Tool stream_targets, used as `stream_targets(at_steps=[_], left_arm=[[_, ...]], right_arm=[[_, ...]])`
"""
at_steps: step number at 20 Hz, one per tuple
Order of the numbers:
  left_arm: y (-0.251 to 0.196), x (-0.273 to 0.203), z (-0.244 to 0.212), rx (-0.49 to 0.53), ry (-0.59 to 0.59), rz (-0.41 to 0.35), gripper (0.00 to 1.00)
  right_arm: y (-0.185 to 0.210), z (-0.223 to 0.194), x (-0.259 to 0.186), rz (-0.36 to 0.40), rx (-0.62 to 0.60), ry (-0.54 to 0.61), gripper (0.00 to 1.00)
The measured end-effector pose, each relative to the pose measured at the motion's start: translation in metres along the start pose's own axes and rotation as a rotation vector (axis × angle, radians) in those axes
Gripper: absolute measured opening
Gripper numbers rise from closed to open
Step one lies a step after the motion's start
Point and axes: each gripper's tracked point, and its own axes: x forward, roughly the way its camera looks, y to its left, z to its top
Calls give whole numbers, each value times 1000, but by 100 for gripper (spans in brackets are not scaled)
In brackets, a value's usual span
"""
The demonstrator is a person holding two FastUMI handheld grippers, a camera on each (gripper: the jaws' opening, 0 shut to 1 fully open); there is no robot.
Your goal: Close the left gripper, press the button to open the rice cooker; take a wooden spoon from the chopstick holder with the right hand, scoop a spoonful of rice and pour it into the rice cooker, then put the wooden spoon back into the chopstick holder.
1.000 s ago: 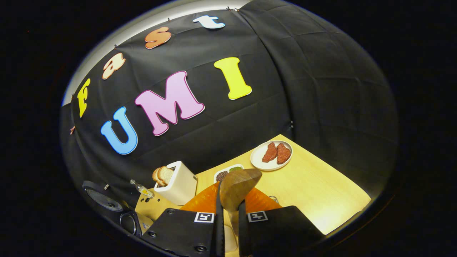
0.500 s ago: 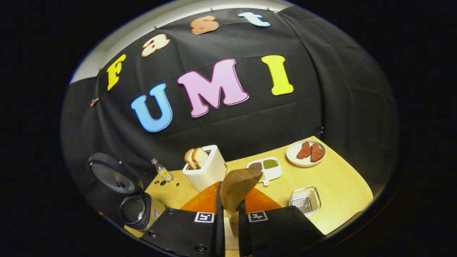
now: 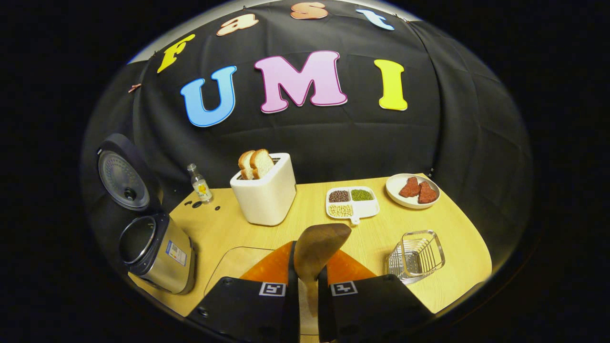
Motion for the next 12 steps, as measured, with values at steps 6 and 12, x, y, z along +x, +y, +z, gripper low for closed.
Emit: stream_targets(at_steps=[6, 12], left_arm=[[14, 2, -8, -25, 25, 21, 96], [25, 1, -9, -50, 19, 25, 96]], right_arm=[[15, -32, 2, -34, 212, 57, 19], [51, -39, 4, 29, 343, 138, 19]])
